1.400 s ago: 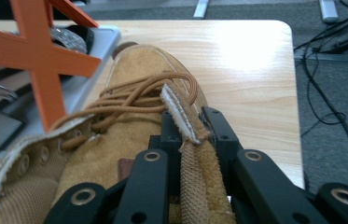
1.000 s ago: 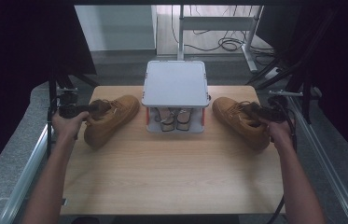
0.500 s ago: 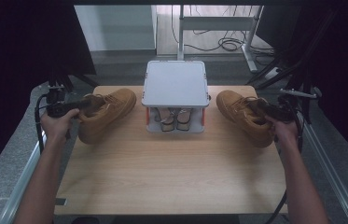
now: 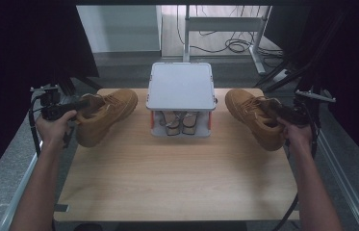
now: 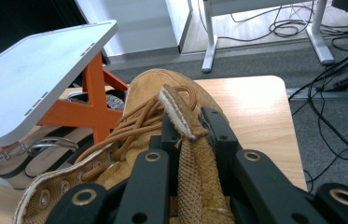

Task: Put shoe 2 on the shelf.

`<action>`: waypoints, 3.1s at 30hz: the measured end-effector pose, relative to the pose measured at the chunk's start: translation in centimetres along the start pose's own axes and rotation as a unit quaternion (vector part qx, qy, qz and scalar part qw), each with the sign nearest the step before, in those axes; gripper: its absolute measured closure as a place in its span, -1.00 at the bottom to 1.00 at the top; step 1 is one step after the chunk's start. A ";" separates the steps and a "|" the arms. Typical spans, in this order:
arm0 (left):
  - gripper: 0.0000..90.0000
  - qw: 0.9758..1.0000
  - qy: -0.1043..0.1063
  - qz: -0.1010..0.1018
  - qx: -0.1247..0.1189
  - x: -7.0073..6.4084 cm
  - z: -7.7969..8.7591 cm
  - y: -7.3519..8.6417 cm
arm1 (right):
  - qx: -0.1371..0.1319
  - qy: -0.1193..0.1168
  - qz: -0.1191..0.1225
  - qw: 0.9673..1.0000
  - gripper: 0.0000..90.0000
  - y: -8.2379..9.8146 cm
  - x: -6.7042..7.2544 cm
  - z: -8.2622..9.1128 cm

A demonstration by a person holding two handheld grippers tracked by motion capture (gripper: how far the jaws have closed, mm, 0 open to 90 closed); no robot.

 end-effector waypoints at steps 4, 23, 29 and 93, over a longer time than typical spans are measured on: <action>0.76 1.000 0.002 0.002 -0.006 -0.2 0.4 -0.3 | -0.008 0.000 -0.006 1.000 0.78 -0.2 0.1 0.4; 0.76 0.999 0.024 0.002 -0.040 -1.9 2.9 -1.8 | -0.041 0.009 -0.016 0.999 0.78 -2.1 0.7 2.6; 0.76 0.998 0.026 -0.002 -0.049 -2.8 3.6 -2.4 | -0.053 0.013 -0.022 0.998 0.78 -2.9 0.8 3.3; 0.76 0.993 0.091 0.007 -0.076 -13.8 -0.8 -6.1 | -0.106 -0.013 -0.049 0.993 0.77 -11.2 9.2 3.2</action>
Point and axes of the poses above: each handheld gripper's, and its own axes: z roughly backward along the jaws, y roughly out of its underside, x roughly to its left, the point moved 5 cm from there along -z, roughly forward along the jaws, and after that the axes turned 9 degrees about z, right-handed, at the moved point
